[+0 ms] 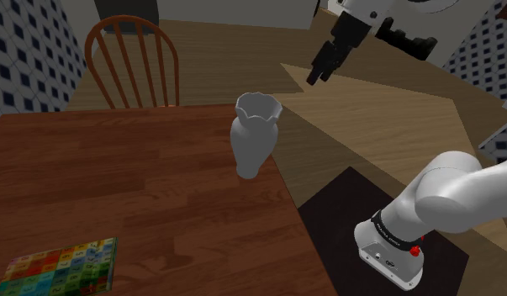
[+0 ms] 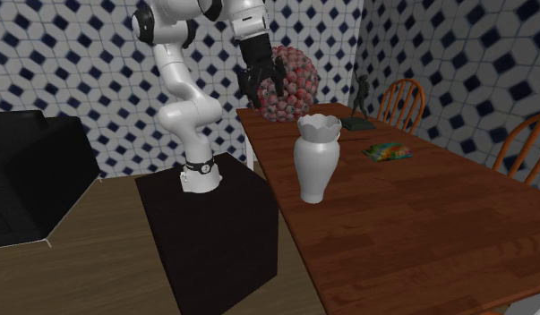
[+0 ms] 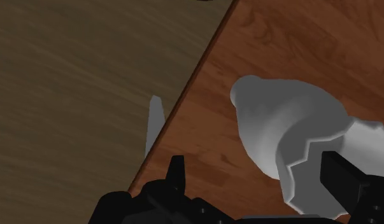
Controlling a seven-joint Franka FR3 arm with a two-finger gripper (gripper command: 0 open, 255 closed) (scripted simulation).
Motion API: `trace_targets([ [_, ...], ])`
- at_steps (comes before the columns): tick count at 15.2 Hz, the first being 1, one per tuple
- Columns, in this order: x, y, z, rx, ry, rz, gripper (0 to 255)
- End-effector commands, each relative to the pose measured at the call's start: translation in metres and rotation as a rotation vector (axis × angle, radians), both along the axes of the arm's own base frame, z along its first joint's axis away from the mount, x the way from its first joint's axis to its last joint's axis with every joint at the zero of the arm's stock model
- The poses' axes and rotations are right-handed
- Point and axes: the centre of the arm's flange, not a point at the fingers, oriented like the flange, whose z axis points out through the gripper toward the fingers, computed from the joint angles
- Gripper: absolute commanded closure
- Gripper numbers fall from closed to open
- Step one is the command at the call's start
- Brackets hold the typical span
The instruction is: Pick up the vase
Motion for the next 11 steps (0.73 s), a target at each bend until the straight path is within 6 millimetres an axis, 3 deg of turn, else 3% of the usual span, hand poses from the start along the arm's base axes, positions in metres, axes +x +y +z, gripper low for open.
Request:
trace_targets([
  [1, 0.018, 0.018, -0.014, 0.015, 0.005, 0.017, 0],
  [8, 0.066, 0.081, -0.057, 0.064, 0.026, 0.077, 0],
  [11, 0.067, 0.082, -0.069, 0.065, 0.026, 0.079, 0],
])
